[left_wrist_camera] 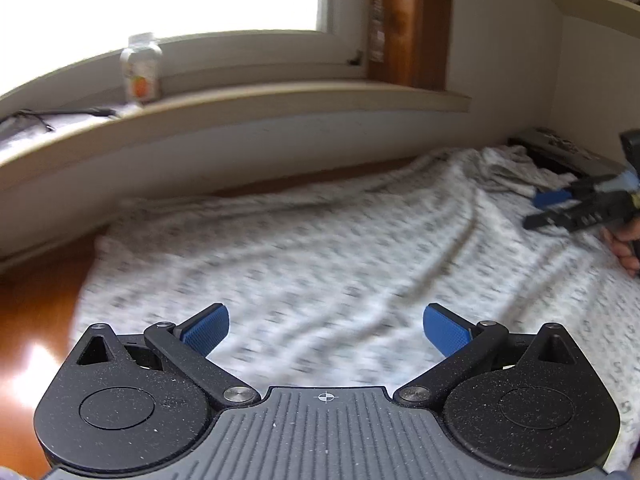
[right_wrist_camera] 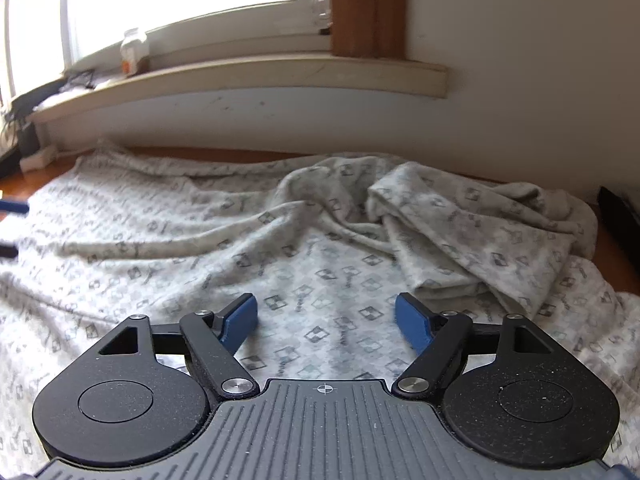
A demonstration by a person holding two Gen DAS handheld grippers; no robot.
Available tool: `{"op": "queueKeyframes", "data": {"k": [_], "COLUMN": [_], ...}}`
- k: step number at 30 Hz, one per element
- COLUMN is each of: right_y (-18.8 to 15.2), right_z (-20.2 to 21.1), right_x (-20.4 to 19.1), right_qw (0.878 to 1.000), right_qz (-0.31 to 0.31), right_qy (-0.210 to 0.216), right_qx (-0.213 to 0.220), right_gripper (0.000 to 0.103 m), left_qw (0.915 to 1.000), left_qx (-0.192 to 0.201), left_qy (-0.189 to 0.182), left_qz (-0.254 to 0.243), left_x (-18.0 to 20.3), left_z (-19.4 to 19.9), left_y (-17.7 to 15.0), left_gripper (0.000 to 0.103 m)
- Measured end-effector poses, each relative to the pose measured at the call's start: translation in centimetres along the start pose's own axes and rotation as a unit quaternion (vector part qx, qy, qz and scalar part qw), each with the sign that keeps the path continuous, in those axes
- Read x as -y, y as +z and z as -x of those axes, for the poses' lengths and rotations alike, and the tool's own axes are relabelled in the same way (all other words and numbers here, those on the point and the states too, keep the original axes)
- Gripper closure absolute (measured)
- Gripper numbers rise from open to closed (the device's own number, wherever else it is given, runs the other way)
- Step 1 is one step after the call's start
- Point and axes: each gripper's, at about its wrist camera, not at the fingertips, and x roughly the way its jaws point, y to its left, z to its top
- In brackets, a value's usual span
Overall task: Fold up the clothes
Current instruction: 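Open the right gripper and move both grippers back over the garment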
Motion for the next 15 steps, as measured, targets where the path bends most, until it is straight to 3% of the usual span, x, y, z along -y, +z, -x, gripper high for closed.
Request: {"op": "queueKeyframes", "data": {"k": [5,9,12,14,15], "right_y": [0.0,0.0,0.0,0.0,0.0], "right_z": [0.1,0.2,0.2,0.2,0.2], "right_x": [0.2,0.3,0.2,0.3,0.3], "right_qw": [1.000,1.000,1.000,1.000,1.000], "right_qz": [-0.006,-0.009,-0.007,-0.008,-0.008], "right_qy": [0.009,0.009,0.008,0.008,0.008], "right_qx": [0.004,0.009,0.009,0.009,0.009], "right_gripper": [0.025,0.022,0.022,0.022,0.022], "left_qw": [0.9991,0.9979,0.9971,0.9964,0.9959], "left_qx": [0.000,-0.008,-0.023,-0.035,-0.039], "left_qy": [0.041,0.064,0.069,0.075,0.079], "left_qz": [-0.010,0.010,0.021,0.021,0.022], "left_x": [-5.1,-10.2,-13.0,-14.0,-14.4], "left_z": [0.3,-1.3,-3.5,-5.1,-5.7], "left_y": [2.5,3.9,4.6,4.7,4.7], "left_gripper": [0.000,0.002,0.009,0.031,0.034]}}
